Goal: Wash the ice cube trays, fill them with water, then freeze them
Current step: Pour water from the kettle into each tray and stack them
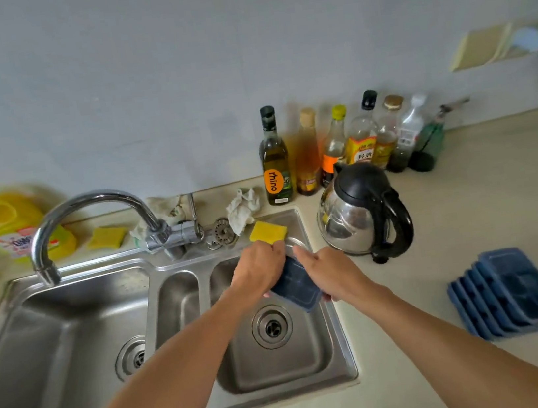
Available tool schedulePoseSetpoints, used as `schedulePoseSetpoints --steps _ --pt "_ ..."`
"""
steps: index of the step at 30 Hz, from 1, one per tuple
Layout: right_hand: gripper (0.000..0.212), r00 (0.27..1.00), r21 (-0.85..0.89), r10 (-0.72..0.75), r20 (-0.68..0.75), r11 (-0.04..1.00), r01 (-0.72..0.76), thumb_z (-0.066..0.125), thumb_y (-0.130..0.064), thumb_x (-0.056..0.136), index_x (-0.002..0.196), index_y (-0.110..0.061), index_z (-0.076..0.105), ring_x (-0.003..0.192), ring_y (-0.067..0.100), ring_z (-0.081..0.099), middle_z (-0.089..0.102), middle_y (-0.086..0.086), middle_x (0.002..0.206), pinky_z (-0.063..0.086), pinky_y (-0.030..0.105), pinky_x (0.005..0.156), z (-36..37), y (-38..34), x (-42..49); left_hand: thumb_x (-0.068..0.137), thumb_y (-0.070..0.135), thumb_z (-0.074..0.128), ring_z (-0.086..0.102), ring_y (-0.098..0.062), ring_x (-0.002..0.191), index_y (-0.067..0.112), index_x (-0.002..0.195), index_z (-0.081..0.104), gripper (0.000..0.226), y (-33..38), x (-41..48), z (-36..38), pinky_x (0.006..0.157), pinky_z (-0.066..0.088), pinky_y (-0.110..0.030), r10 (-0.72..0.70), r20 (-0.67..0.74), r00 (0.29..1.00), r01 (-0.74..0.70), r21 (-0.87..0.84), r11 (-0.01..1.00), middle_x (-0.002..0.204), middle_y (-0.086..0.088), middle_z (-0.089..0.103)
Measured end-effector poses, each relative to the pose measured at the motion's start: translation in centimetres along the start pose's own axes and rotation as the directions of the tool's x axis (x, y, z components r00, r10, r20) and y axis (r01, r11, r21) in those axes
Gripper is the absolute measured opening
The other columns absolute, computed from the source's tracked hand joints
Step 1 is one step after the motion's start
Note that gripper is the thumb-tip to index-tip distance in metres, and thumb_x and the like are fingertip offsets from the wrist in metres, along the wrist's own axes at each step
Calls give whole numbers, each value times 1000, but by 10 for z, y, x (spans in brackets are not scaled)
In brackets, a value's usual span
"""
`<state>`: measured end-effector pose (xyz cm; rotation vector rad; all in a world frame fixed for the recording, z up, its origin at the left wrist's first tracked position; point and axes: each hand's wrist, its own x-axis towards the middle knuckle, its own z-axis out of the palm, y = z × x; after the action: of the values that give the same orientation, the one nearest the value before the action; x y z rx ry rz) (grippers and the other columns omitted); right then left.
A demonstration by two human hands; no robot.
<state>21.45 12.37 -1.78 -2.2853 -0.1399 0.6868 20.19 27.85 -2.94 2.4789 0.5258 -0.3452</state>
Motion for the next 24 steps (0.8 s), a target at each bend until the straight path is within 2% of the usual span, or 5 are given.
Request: schedulePoseSetpoints --steps 3,7,14,21,24 --pt "59 998 -27 -51 28 998 52 32 -67 99 75 -18 56 54 21 68 69 13 73 53 29 46 -10 -13 -4 103 25 35 67 -33 78 2 89 55 33 6 -3 -21 56 59 -29 -4 -9 1000 4 4 1000 95 -21 64" --pt "57 987 -149 -157 -29 977 151 26 -65 102 68 -25 46 68 28 66 65 12 74 56 38 63 -11 -32 -6 98 41 38 59 -20 55 10 71 54 44 6 -4 -43 26 31 -13 -52 -76 996 42 -121 992 77 -12 61" --pt "62 989 123 -90 -120 987 105 27 -60 104 76 -14 58 35 5 57 60 -3 44 41 18 36 -13 -46 8 85 85 28 72 -17 57 16 100 63 80 2 -17 -92 54 63 -33 -65 -27 998 48 -410 911 78 -11 71" --pt "76 981 266 -114 -157 952 153 28 -68 101 82 -5 66 31 3 51 62 4 57 40 16 36 14 -82 10 98 67 36 64 -17 79 6 135 52 73 6 -22 -60 65 48 -26 -370 -68 926 162 -816 555 99 -4 61" --pt "81 994 289 -47 -95 955 73 27 -78 95 77 -7 63 40 13 59 61 3 54 45 22 41 22 -92 9 103 59 30 61 -27 91 -1 128 57 70 -7 -18 -64 80 48 -35 -409 -193 892 117 -775 621 104 -10 62"
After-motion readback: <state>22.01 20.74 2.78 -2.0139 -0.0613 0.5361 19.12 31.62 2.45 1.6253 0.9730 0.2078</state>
